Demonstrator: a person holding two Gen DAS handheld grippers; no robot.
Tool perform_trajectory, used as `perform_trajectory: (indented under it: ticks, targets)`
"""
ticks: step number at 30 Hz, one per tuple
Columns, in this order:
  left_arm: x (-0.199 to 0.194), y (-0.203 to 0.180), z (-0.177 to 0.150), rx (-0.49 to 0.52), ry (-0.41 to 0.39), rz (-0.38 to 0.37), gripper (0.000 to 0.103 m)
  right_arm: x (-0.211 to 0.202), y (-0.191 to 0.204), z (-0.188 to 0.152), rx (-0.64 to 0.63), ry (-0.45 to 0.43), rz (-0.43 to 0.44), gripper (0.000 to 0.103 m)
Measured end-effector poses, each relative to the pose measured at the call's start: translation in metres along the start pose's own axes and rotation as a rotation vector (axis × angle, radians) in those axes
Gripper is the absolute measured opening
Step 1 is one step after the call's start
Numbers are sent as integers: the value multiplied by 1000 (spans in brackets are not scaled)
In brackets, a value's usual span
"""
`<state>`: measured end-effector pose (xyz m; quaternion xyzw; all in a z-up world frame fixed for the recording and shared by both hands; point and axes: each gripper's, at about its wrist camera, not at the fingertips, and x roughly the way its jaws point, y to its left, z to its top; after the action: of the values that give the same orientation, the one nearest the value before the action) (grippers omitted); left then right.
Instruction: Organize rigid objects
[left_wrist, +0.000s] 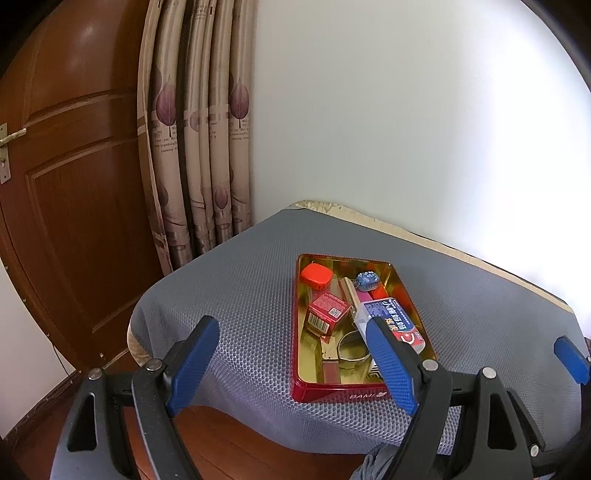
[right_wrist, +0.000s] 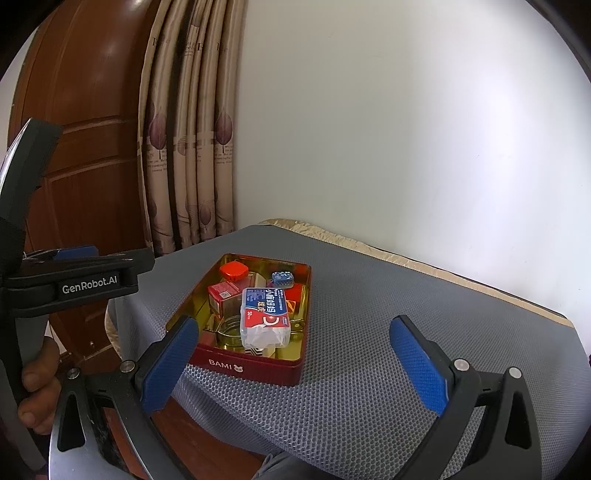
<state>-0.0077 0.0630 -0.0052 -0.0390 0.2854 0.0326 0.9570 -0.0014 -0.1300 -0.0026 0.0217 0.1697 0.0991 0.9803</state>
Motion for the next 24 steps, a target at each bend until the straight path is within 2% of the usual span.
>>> perform_trajectory:
  ticks: [24]
  targets:
    - [12, -1, -5, 4, 42, -13, 84, 2, 3, -3, -26, 17, 11, 103]
